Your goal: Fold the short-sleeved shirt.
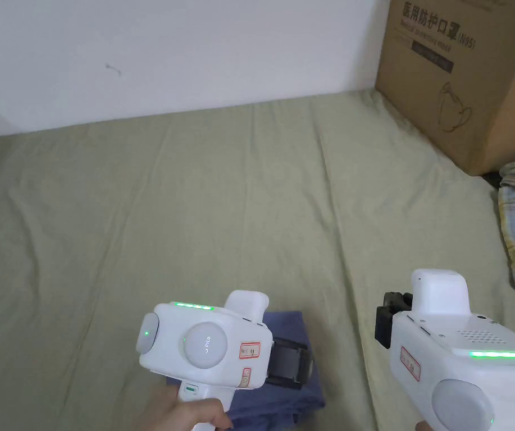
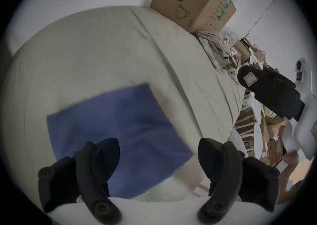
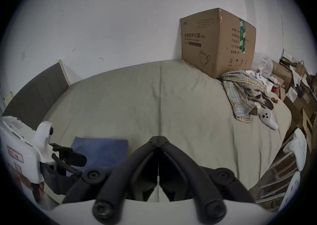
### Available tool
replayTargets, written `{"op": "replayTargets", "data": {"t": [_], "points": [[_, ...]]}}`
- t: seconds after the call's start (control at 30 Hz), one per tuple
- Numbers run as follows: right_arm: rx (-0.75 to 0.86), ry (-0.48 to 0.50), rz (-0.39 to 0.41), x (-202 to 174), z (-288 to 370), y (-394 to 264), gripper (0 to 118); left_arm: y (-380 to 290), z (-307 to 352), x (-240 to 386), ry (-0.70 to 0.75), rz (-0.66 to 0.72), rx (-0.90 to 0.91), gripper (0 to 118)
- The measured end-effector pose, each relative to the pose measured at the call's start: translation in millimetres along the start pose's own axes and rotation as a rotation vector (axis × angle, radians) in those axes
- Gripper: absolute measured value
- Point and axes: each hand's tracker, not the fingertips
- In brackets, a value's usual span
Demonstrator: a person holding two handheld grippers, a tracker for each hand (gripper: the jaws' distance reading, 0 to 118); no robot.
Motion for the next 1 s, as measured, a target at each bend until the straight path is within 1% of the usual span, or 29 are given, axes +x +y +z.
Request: {"op": "replayTargets", "data": {"t": [0.07,0.17,0.2,0.23,0.27,0.3,0.33,0.4,0.43,0.57,0.67,0.77,0.8,0.83,0.87,0.9,0.93,1.0], "points": [[-0.008,0.014,-0.008,-1,-1,-1,1,0,9,-10,-0.017,0.042,0.025,96],[-0.007,0.036,-0.019,-5,-2,0,1,1,35,-33,-0.01,0.153,0.105,95],[-0.008,0.039,-0.011,-7,-3,0,1,-1,46,-45,-0.024,0.204,0.153,90],[-0.01,0.04,-0.002,-9,-4,-1,1,-3,55,-56,-0.035,0.258,0.192,79],[-0.013,0.043,0.003,-11,-5,-1,1,-3,62,-67,-0.04,0.321,0.225,50],[-0.017,0.049,0.005,-12,-6,-2,1,-4,64,-79,-0.013,0.381,0.215,22],[-0.021,0.057,0.003,-12,-7,-3,1,-6,63,-86,0.024,0.416,0.191,4],[-0.028,0.071,-0.002,-13,-8,-4,1,-13,56,-96,0.107,0.421,0.163,4],[-0.029,0.073,0.0,-14,-8,-5,1,-17,54,-97,0.105,0.413,0.155,4],[-0.034,0.066,0.015,-14,-9,-7,1,-28,35,-86,0.004,0.415,0.122,3],[-0.041,0.068,0.001,-10,-9,-9,1,-25,11,-60,-0.03,0.358,0.073,2],[-0.046,0.058,0.006,-5,-7,-11,1,-18,-16,-39,-0.077,0.317,0.02,2],[-0.047,0.054,0.005,-3,-7,-12,1,-16,-27,-30,-0.054,0.322,-0.007,1],[-0.05,0.052,-0.003,0,-6,-12,1,-13,-34,-18,0.005,0.296,-0.024,1],[-0.055,0.054,-0.029,3,-6,-12,1,-12,-41,-3,0.056,0.235,-0.029,0],[-0.058,0.062,-0.052,7,-6,-12,1,-12,-47,11,0.045,0.151,-0.031,0],[-0.06,0.061,-0.054,9,-6,-12,1,-12,-51,19,0.034,0.121,-0.05,0],[-0.062,0.04,-0.045,11,-6,-12,1,-10,-58,28,-0.007,0.123,-0.072,0]]}}
